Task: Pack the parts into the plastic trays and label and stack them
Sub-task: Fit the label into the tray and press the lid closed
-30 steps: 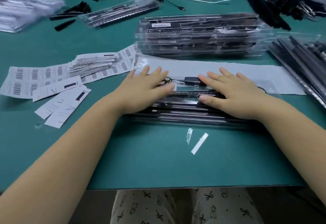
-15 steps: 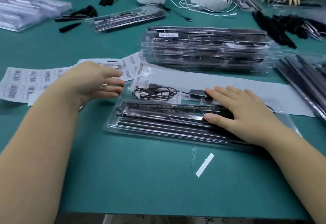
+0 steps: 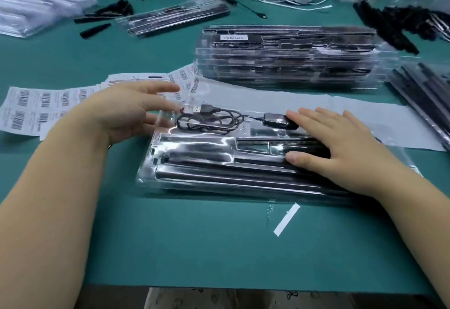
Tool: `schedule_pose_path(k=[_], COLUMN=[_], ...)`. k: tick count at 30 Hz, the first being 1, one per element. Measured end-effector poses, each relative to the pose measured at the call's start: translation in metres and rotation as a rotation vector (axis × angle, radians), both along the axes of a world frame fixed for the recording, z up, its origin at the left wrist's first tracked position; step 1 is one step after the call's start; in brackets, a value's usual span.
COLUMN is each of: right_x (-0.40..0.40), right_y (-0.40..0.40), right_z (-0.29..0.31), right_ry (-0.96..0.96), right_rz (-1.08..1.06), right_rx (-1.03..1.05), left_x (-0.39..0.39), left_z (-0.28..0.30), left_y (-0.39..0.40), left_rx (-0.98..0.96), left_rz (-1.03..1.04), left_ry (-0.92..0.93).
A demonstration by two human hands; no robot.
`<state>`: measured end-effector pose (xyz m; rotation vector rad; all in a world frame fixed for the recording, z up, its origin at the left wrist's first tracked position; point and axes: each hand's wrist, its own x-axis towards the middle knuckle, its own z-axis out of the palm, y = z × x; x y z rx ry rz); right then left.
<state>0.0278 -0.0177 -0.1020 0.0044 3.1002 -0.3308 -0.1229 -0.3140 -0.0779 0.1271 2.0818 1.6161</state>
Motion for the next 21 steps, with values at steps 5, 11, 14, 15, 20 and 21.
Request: schedule_pose_path(k=[5, 11, 14, 15, 20, 21], right_x=[0.002, 0.001, 0.000, 0.000, 0.000, 0.000], right_y=[0.000, 0.002, 0.004, 0.005, 0.005, 0.005], right_z=[0.001, 0.001, 0.001, 0.002, 0.001, 0.001], right_ry=[0.000, 0.012, 0.041, 0.064, 0.065, 0.062], right_rz=[0.026, -0.003, -0.038, -0.049, -0.046, -0.042], right_rx=[-0.038, -0.051, -0.065, -0.076, -0.069, -0.068], left_x=[-0.003, -0.002, 0.002, 0.003, 0.006, 0.007], left_z=[0.001, -0.003, -0.003, -0.003, -0.004, -0.004], left_y=[-0.014, -0.012, -0.006, -0.005, 0.002, 0.002], left_rx=[0.031, 0.218, 0.325, 0.363, 0.274, 0.259], left_rz=[-0.127, 0.039, 0.095, 0.101, 0.127, 0.133], left_ry=[-0.036, -0.143, -0.222, -0.255, -0.255, -0.252])
